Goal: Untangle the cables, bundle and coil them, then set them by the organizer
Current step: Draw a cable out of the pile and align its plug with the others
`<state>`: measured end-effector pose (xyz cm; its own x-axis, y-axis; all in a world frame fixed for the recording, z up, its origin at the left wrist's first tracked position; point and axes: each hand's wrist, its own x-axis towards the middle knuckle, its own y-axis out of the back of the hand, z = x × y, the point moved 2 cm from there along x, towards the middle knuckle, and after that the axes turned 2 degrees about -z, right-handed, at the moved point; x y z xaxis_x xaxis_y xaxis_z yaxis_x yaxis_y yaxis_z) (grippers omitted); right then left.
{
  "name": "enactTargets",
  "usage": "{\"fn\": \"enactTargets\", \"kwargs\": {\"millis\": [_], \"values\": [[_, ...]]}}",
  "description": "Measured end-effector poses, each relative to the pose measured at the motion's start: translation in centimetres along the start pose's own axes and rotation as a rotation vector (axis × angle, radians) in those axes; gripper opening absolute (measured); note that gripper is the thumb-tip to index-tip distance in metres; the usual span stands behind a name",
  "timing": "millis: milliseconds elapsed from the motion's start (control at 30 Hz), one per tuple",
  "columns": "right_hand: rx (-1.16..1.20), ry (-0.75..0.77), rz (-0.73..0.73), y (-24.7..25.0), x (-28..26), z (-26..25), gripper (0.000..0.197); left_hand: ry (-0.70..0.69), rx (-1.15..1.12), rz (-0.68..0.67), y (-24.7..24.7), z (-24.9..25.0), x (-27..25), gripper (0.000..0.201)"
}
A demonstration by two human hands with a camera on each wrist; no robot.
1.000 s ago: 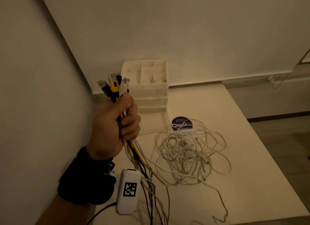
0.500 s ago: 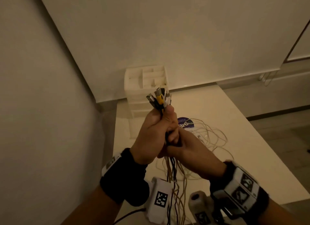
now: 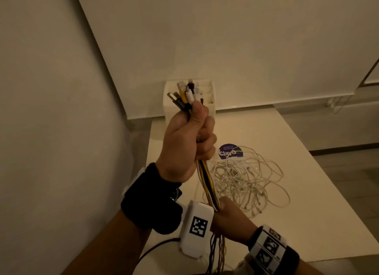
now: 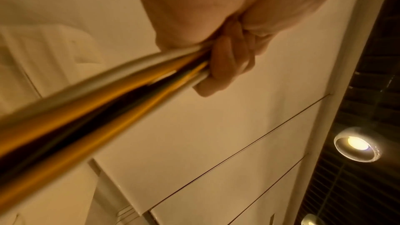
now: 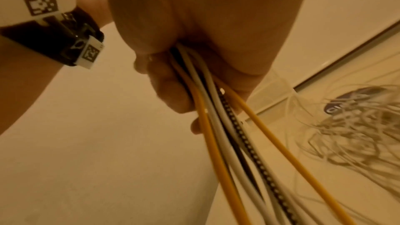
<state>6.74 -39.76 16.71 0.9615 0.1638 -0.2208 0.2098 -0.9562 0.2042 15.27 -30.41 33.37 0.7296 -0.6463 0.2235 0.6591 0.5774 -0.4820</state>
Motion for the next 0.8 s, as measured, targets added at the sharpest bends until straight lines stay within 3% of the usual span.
{"fn": "enactTargets", "kwargs": {"millis": [100,233,433,600,667,767,800], "values": [[-0.062,-0.074,-0.054,0.2,0.1,2.2,0.073,0.004,0.004,-0.013,-0.5,-0.5,-0.3,0.033],[-0.129,-0.195,-0.187,0.1,-0.7,7.3,0.06,-0.05,-0.085,-0.069,-0.9,1.6,0.2,0.034],[-0.188,-0.381,-0.031,-0.9,-1.4,12.7,0.066,-0.064,-0.072,-0.082,-1.2,1.3,0.5,0.034],[-0.312,-0.348,-0.117,-0.9,-1.8,13.1,0.075,-0.027,-0.099,-0.07,-0.8,-0.5,1.0,0.031],[-0.323,-0.322,-0.152,0.0,-2.4,13.0,0.067,-0.009,-0.102,-0.042,-0.2,-0.8,1.2,0.031],[-0.293,-0.259,-0.211,2.6,-3.4,12.6,0.021,0.012,-0.101,-0.02,0.3,-1.3,1.8,0.031],[-0.283,-0.259,-0.251,4.0,-3.7,12.5,0.026,0.016,-0.096,-0.012,0.3,-1.5,2.0,0.031]]}}
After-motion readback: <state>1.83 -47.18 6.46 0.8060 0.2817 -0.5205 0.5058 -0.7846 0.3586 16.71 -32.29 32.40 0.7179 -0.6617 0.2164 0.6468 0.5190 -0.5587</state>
